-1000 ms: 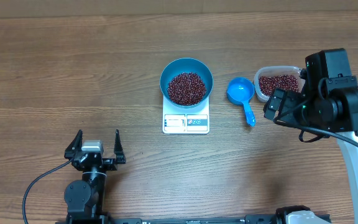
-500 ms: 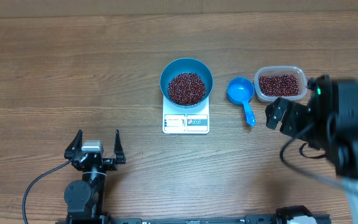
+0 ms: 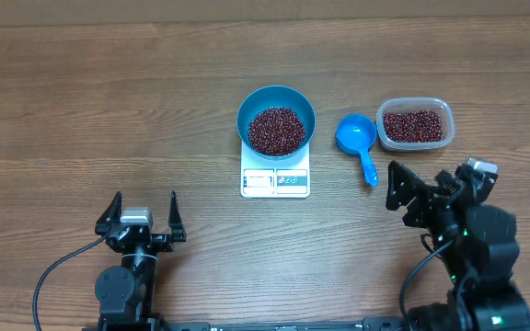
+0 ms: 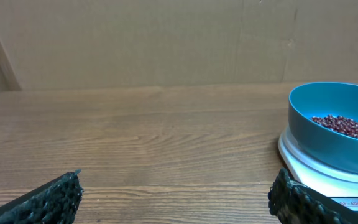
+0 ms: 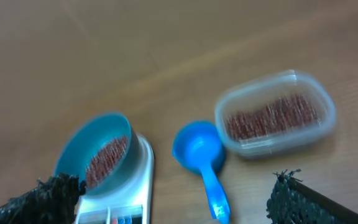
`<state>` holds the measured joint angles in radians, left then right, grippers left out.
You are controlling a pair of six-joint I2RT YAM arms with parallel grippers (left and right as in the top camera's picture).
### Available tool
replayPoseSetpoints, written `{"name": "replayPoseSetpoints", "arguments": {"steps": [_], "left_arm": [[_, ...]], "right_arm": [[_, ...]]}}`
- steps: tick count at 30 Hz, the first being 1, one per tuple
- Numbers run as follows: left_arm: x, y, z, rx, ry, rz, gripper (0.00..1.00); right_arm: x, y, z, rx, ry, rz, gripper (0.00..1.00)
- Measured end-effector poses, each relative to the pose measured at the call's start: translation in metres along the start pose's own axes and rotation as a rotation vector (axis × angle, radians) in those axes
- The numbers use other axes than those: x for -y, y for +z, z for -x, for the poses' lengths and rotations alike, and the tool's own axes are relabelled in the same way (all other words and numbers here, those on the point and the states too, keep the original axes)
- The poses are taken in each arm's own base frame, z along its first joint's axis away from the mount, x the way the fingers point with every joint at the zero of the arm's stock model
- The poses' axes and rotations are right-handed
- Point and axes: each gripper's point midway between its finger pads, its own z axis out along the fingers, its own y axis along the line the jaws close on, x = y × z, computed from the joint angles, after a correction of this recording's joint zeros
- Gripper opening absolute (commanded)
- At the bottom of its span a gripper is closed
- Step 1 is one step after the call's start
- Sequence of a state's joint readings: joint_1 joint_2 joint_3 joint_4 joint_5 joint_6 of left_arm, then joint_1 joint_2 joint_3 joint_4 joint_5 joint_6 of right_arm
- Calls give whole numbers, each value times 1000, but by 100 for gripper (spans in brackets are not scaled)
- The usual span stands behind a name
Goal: Scoop item into bowl and weigh 150g on scale
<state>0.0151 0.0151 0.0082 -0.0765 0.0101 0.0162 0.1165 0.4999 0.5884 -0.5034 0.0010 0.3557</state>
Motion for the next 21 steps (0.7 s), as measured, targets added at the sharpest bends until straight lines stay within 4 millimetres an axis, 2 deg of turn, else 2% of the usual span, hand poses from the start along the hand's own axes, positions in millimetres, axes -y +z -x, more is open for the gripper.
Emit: {"name": "replayPoseSetpoints", "arguments": {"steps": [4, 10, 21], "left_arm": [[0, 0, 0, 0, 0, 0, 100], [0, 0, 0, 0, 0, 0, 100], [0, 0, 0, 0, 0, 0, 99]], "right_arm": [[-6, 9, 13, 150, -41, 64, 100], [6, 24, -9, 232, -97, 85, 100], [7, 13, -8, 383, -206, 112, 100]]}}
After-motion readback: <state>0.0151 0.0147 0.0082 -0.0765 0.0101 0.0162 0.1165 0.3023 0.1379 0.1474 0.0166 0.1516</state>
